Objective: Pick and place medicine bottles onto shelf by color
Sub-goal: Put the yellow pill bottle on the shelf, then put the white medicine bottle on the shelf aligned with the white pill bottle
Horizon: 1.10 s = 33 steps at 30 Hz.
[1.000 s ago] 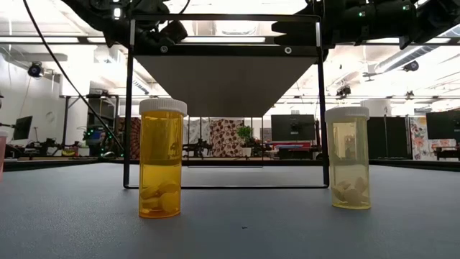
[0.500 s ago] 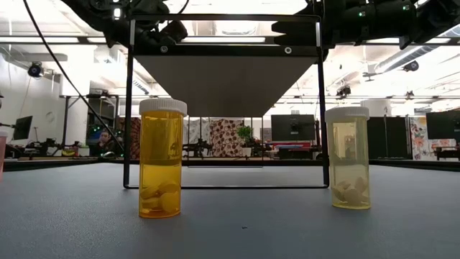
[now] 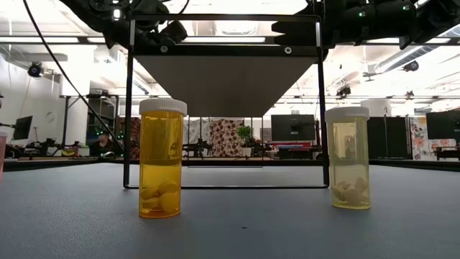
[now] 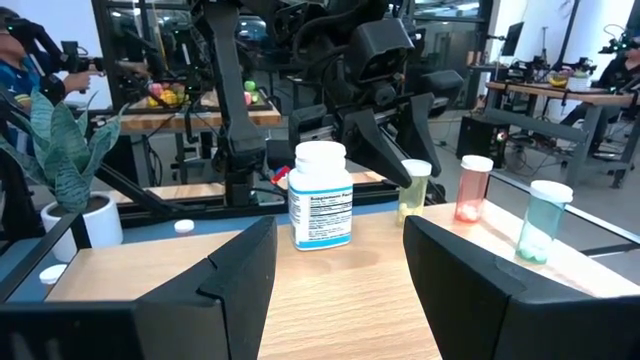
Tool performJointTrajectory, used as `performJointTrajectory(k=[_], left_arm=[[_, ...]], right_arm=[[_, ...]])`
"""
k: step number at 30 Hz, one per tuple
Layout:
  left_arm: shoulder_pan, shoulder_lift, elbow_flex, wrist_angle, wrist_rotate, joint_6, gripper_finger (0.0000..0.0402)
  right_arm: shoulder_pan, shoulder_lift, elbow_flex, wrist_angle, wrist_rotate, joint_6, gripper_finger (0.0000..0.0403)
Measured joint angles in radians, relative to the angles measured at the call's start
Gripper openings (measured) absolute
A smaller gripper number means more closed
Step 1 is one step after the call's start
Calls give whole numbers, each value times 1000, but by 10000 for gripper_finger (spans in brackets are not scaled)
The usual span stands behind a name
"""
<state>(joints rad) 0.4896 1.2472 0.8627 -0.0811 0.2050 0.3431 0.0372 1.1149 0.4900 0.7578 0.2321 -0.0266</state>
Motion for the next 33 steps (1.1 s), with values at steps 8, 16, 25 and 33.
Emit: performJointTrajectory(k=[8,16,25,33], left_arm=[[0,0,-2,-8,0,-24,142],[0,0,-3,-7,0,-23,208],[0,-27,1,-17,-1,4,233],[0,-97,0,-20,-29,13,233]], right_arm=[[0,0,0,0,0,-3,210],[0,0,0,0,-4,-3,210],[0,0,0,1,-4,-3,210],[0,0,0,1,-4,-3,210]])
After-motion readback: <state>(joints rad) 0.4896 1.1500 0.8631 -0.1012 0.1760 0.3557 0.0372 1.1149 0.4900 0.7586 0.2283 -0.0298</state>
